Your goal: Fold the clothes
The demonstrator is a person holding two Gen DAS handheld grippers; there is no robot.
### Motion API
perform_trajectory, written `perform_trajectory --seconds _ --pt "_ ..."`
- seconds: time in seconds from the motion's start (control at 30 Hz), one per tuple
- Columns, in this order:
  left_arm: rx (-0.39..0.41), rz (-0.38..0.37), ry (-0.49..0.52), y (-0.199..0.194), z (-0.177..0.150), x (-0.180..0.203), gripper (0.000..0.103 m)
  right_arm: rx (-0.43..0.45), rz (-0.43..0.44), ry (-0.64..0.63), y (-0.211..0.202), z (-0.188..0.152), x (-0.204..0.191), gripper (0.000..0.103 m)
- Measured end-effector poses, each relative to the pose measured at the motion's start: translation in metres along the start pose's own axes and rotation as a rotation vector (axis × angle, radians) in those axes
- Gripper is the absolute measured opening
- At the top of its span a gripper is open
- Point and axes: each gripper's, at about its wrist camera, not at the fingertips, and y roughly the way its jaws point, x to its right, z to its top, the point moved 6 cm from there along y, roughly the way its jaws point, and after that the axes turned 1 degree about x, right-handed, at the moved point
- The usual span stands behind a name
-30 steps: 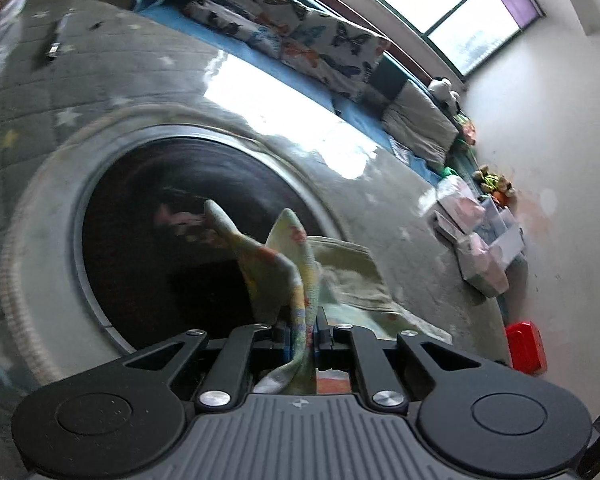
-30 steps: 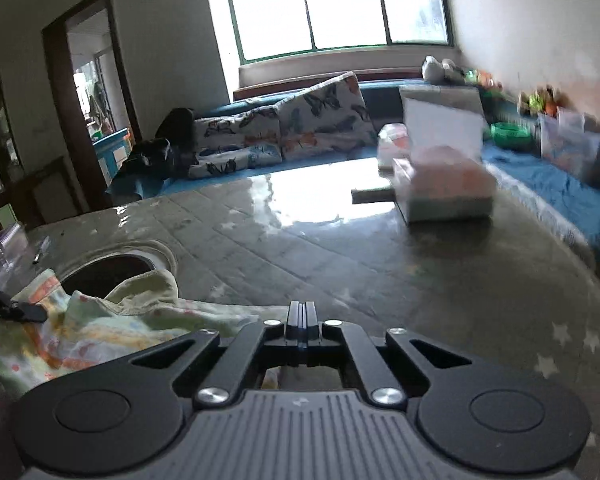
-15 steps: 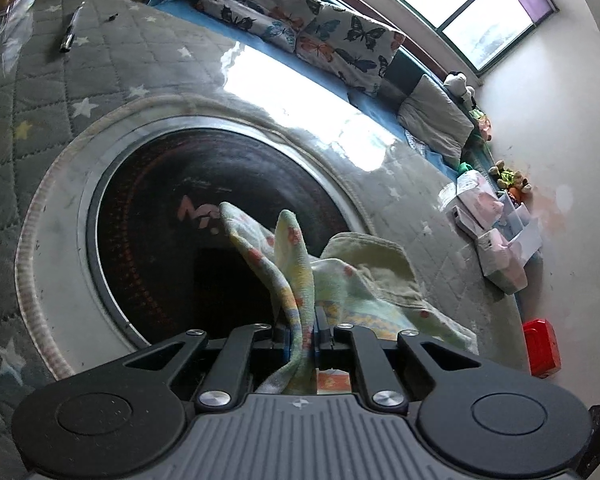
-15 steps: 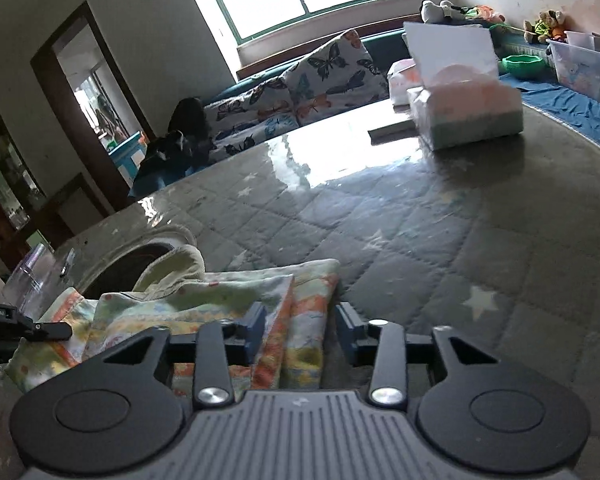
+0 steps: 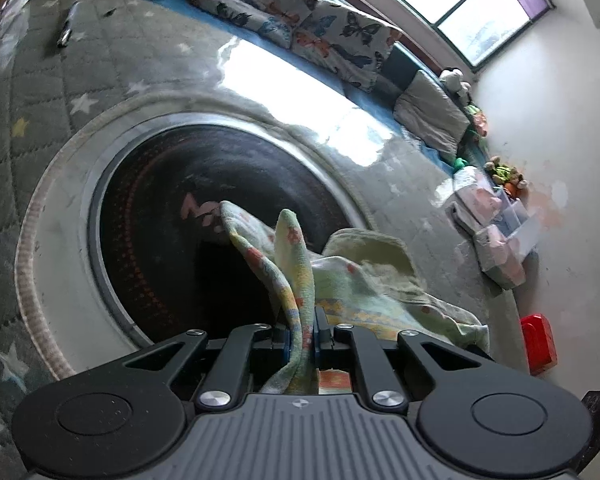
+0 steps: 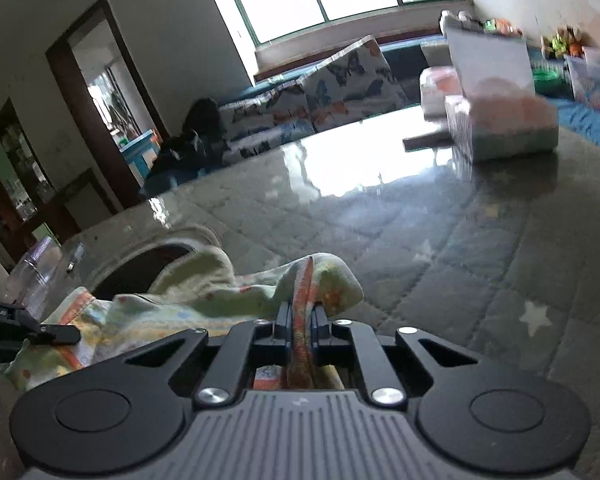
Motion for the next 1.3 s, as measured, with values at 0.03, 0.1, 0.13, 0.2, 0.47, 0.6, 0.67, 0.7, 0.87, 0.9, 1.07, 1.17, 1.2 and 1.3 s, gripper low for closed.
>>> perform_trajectory --seconds 0.03,0.1,0.13,0.2,0.47,0.6,0.67,0.7,0.87,0.9,1.07,1.17,1.2,1.3 --pt "0.002 -0.009 0.009 -0.001 0.001 0.005 0.010 0.017 -0.006 -0.014 -0.007 0.003 -0.001 0.007" --pt "-0.002 -0.032 0.032 0.001 0.001 0.019 0.010 0.052 -0.028 -0.034 -0.021 0.009 0.002 0.007" --pt "-0.004 -0.044 0.044 0.003 0.001 0.027 0.010 0.067 -0.038 -0.036 -0.029 0.013 0.005 0.007" --pt "-0.014 -0.064 0.069 0.009 -0.002 0.044 0.010 0.092 -0.069 -0.047 -0.043 0.019 0.012 0.007" --pt "-0.080 -0.148 0.168 0.048 -0.026 0.118 0.008 0.160 -0.255 -0.030 -0.095 0.034 0.071 0.007" --pt "-0.116 -0.160 0.205 0.072 -0.040 0.144 0.007 0.158 -0.336 -0.010 -0.108 0.032 0.102 0.007" --pt "-0.127 -0.171 0.208 0.080 -0.045 0.151 0.007 0.153 -0.363 -0.002 -0.112 0.030 0.114 0.007" --pt "-0.132 -0.176 0.209 0.082 -0.047 0.154 0.007 0.150 -0.380 0.000 -0.114 0.030 0.120 0.007" --pt "-0.169 -0.157 0.242 0.094 -0.059 0.159 0.008 0.117 -0.452 0.040 -0.111 0.022 0.151 0.008" --pt "-0.178 -0.148 0.250 0.097 -0.061 0.158 0.008 0.110 -0.465 0.050 -0.110 0.021 0.157 0.009" --pt "-0.189 -0.106 0.247 0.099 -0.058 0.146 0.015 0.094 -0.538 0.056 -0.107 0.015 0.174 0.020" --pt "-0.169 -0.108 0.246 0.094 -0.052 0.146 0.016 0.114 -0.557 0.038 -0.108 0.018 0.171 0.020" --pt "-0.162 -0.110 0.246 0.093 -0.050 0.148 0.016 0.119 -0.551 0.036 -0.108 0.020 0.169 0.020" --pt "-0.155 -0.131 0.253 0.091 -0.048 0.159 0.016 0.096 -0.479 0.044 -0.097 0.021 0.163 0.020"
